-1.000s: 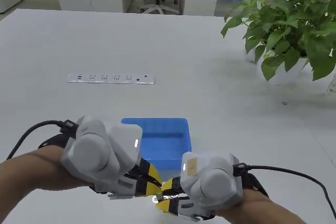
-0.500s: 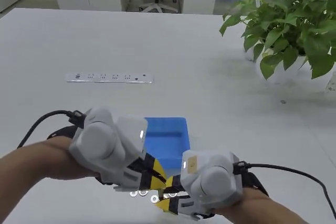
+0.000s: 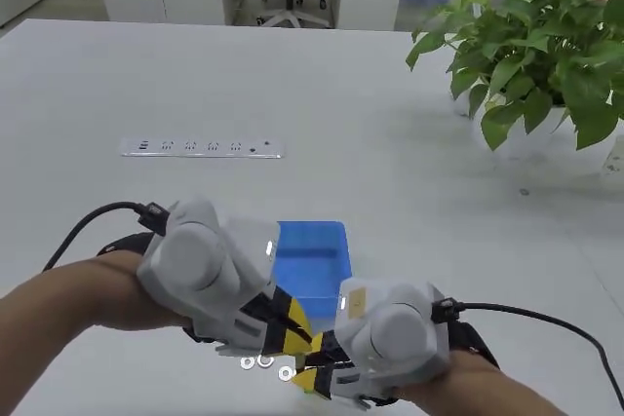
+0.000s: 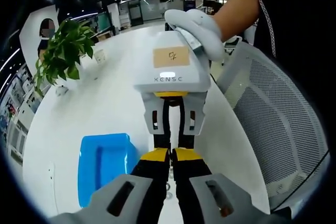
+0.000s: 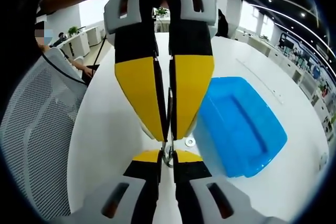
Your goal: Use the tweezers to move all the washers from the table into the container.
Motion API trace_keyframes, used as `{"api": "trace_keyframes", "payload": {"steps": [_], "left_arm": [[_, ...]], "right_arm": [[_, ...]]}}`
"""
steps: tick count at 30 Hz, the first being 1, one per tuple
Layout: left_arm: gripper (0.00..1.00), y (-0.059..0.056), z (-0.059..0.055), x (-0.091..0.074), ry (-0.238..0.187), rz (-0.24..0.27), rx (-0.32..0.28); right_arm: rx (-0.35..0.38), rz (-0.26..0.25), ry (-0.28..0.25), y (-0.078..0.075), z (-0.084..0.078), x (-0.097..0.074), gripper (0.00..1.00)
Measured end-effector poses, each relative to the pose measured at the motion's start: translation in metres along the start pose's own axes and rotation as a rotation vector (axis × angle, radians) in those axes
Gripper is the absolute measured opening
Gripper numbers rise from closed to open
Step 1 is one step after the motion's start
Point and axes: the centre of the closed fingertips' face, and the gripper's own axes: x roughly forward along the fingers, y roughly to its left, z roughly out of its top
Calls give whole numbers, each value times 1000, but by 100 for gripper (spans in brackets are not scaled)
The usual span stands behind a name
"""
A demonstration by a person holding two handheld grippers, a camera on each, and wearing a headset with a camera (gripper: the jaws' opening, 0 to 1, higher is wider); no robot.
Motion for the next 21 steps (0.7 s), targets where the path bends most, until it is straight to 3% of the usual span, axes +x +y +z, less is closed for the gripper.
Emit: {"api": "trace_keyframes", "payload": {"steps": [7,21], "left_arm": [[6,-1,0,-1,15,-4,8],[6,1,11,-15,6,4,5]], "right_arm": [[-4,1,8,0,-1,-1,9],[-19,17,10,0,13,-14,9]]}}
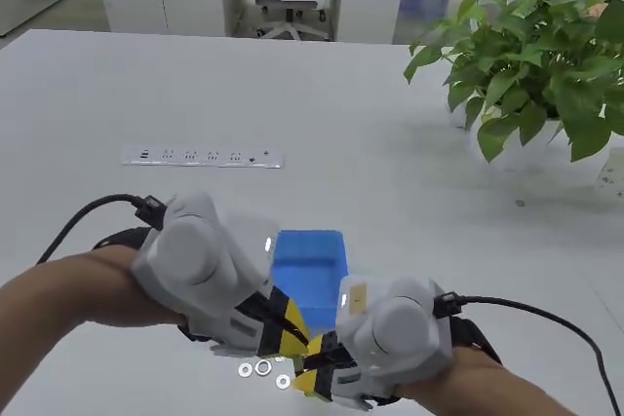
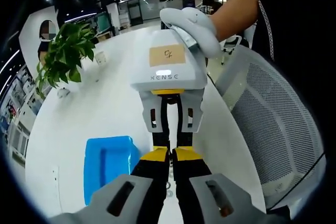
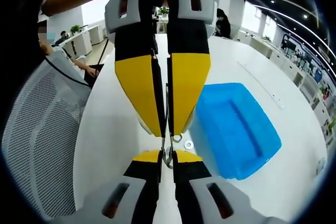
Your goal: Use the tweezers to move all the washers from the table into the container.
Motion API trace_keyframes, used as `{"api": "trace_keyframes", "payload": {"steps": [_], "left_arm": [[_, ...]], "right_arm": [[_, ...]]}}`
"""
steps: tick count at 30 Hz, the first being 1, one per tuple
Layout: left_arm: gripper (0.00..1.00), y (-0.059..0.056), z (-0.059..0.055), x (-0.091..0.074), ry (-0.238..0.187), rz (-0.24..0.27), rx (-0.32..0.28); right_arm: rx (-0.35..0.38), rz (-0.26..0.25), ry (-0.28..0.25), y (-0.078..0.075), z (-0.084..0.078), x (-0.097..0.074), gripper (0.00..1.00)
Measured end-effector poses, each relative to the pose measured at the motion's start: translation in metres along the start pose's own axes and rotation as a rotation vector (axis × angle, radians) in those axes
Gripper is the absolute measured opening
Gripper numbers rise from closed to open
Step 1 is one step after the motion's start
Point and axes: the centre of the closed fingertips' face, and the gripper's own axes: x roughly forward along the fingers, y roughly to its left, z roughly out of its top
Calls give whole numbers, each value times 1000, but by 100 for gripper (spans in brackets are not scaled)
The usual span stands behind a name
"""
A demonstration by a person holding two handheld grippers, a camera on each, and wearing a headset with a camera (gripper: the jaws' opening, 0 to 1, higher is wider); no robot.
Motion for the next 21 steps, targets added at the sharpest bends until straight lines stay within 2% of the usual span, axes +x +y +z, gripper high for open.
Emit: {"api": "trace_keyframes", "payload": {"steps": [10,18,21], "left_arm": [[6,8,16,-17,-13,30,7],[6,21,30,-30,-10,41,27],[6,29,34,-35,-2,41,45]], "right_arm": [[-25,-10,15,-9,17,-17,9],[-28,-24,11,-22,30,-32,9],[-33,-33,5,-29,35,-35,9]]}}
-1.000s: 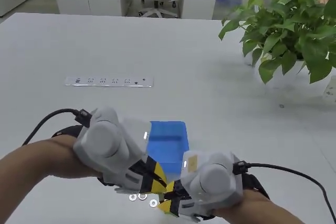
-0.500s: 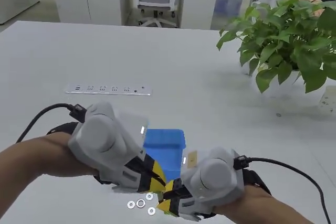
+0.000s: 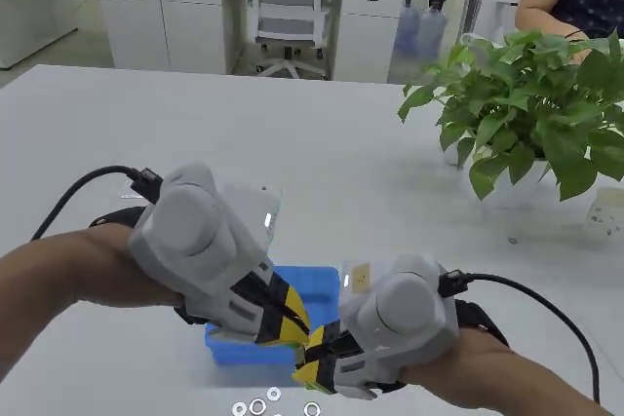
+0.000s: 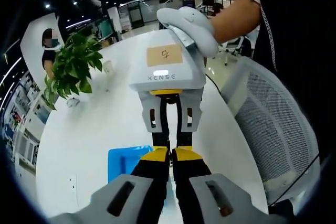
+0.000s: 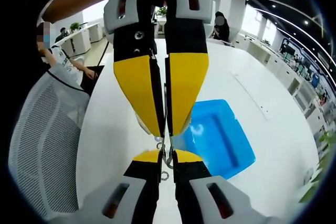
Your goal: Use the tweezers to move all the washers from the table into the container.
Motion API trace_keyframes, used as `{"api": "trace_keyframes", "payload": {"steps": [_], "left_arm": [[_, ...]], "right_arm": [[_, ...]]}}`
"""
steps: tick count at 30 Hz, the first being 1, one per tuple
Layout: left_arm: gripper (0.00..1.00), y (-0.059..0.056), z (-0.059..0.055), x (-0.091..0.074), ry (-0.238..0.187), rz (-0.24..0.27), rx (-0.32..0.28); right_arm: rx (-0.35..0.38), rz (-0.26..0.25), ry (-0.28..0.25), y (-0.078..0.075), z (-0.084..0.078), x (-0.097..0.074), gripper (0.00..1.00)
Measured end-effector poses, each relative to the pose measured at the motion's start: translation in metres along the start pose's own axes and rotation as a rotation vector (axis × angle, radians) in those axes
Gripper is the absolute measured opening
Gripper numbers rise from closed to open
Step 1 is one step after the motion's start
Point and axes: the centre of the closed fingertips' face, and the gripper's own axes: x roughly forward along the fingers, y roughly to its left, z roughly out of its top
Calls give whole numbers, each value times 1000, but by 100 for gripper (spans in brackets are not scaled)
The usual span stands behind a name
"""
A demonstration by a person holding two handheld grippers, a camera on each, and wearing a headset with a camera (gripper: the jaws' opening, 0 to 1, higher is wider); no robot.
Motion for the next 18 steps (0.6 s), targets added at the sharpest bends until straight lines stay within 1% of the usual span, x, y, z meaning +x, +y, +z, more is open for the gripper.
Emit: {"api": "trace_keyframes", "payload": {"steps": [8,11,12,14,18], "left_arm": [[6,21,4,-8,12,24,26],[6,32,3,-12,13,34,25],[6,33,3,-12,14,36,27],[6,39,2,-14,15,45,27],[6,51,-2,-14,15,58,22]], "right_arm": [[-13,-28,-12,-24,10,-4,9],[-16,-34,-20,-33,13,-4,9],[-17,-38,-23,-37,15,-4,9],[-17,-41,-27,-44,17,-3,9],[-31,-45,-22,-55,18,0,9]]}}
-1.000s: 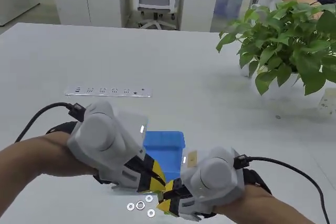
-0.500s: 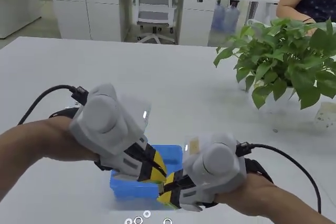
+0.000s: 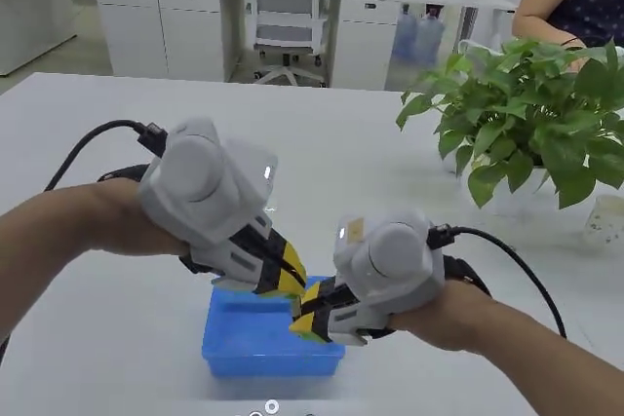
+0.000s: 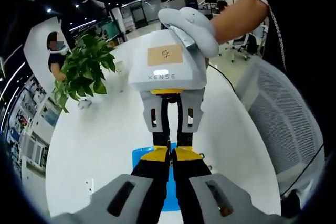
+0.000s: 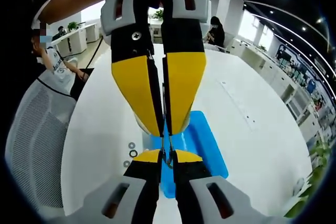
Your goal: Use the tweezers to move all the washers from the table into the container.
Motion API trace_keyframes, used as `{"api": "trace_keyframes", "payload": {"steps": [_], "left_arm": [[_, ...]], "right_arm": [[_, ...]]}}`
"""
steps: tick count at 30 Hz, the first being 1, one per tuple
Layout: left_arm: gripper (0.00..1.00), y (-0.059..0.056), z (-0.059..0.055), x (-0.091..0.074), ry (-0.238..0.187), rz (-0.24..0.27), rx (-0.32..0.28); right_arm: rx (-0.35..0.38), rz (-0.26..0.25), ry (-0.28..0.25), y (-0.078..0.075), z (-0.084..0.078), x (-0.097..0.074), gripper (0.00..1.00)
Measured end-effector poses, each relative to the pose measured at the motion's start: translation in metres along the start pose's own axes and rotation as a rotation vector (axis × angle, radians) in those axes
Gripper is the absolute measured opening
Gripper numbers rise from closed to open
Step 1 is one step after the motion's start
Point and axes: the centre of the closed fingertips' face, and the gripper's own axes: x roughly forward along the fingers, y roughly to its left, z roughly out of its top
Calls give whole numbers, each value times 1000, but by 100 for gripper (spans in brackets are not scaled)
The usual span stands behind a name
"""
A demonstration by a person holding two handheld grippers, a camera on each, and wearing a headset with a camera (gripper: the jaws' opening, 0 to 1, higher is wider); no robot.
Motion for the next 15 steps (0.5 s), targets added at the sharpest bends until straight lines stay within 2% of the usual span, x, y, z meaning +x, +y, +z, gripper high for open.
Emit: {"api": "trace_keyframes", "payload": {"steps": [9,15], "left_arm": [[6,22,-12,8,14,10,-1],[6,32,-21,19,28,-2,-9]], "right_arm": [[-16,-9,1,-24,-6,12,9],[14,-13,-6,-36,-15,22,9]]}}
